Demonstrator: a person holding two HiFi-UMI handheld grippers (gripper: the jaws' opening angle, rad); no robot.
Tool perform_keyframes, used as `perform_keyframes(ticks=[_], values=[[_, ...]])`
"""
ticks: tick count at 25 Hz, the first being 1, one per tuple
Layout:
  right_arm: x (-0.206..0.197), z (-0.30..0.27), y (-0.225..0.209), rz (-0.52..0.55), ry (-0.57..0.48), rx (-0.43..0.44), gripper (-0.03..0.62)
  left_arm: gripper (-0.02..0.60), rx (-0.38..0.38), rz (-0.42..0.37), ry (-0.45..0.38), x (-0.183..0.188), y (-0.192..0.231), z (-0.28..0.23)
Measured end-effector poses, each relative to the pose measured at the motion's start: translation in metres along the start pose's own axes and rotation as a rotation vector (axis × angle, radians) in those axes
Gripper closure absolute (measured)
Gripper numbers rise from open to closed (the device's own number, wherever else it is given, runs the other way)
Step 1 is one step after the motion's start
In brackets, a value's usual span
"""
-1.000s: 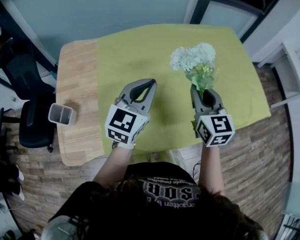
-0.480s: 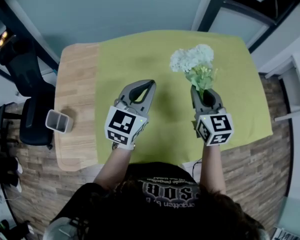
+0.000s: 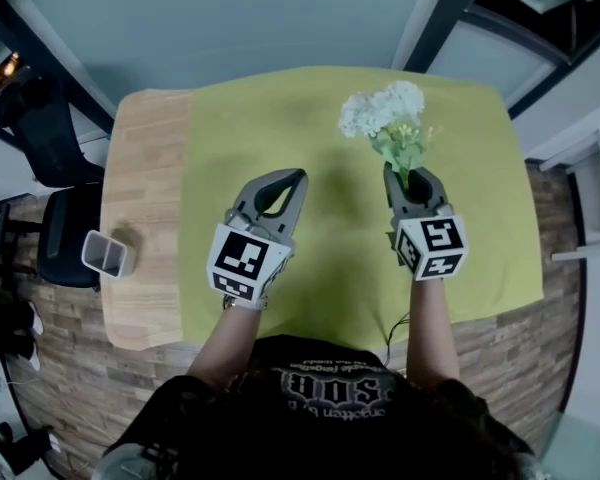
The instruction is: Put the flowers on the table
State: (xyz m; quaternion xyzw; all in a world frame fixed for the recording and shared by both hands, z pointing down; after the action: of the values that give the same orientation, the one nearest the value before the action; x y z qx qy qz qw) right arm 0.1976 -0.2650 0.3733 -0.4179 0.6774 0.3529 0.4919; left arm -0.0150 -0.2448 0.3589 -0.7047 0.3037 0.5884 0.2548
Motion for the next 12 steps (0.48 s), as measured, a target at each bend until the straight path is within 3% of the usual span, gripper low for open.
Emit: perform_keyframes(ticks=[12], values=[[-0.024, -0.089, -0.061, 0.027, 0.059, 0.016, 0.523, 0.584, 0.033, 0.030, 0.070, -0.018, 0.011, -0.026]])
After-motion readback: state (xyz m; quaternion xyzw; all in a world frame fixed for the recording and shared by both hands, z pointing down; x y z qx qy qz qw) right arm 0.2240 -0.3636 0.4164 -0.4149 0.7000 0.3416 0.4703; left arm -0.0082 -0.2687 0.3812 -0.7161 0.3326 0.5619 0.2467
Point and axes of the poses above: the fingertips, and each gripper's own axes: z backward along the fingers, y to its left, x out of its top, the point moved 6 cm from there along z, backward along the fingers, and after that the axes turned 2 degrees about y, right-handed, at the moved point
